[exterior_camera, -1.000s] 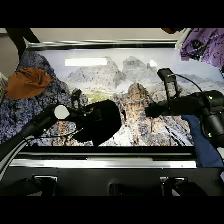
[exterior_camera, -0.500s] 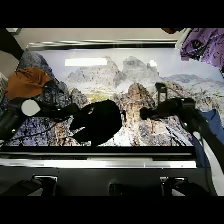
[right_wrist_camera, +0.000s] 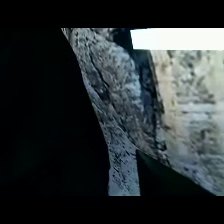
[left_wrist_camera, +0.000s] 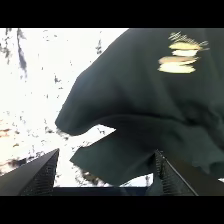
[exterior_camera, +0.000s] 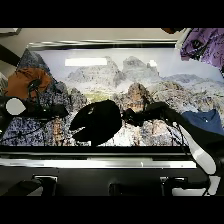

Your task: Fold the clothes and pants, and hang the long-sleeved shirts on hangers.

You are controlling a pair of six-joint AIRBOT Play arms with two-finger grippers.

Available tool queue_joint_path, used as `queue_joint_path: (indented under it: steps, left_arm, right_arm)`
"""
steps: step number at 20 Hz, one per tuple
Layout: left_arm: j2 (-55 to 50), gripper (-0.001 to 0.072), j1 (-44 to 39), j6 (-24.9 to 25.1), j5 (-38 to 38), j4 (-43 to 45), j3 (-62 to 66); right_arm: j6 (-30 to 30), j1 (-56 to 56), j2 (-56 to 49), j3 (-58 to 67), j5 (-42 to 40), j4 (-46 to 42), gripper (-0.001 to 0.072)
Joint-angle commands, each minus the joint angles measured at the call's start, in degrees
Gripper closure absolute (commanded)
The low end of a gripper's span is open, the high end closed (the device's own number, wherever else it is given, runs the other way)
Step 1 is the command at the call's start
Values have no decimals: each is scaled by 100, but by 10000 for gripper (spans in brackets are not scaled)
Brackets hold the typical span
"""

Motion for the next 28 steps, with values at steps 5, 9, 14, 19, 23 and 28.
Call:
queue_joint_path:
  steps: [5,9,14,19,23,28]
  left_arm:
    - [7,-10,188,22,-4,87,-243]
    - [-313,-9,883,627,1593,-1401,-1443]
    - [-1331,-9,957,1676,2531,-2474,-1821]
    - [-1683,-8,955,1974,2809,-2494,-1808]
    - [-1679,680,953,2184,2894,-2918,-1768]
    - [-1572,691,973,3038,2085,-3738,-957]
  right_arm:
    - [-422,527,-334,26,306,518,681]
    - [-446,446,197,31,243,61,681]
    - [-210,446,739,31,46,-553,680]
    - [-210,446,881,31,-63,-599,680]
    - [-225,446,1034,31,-98,-632,681]
    - [94,446,1744,411,345,-1578,683]
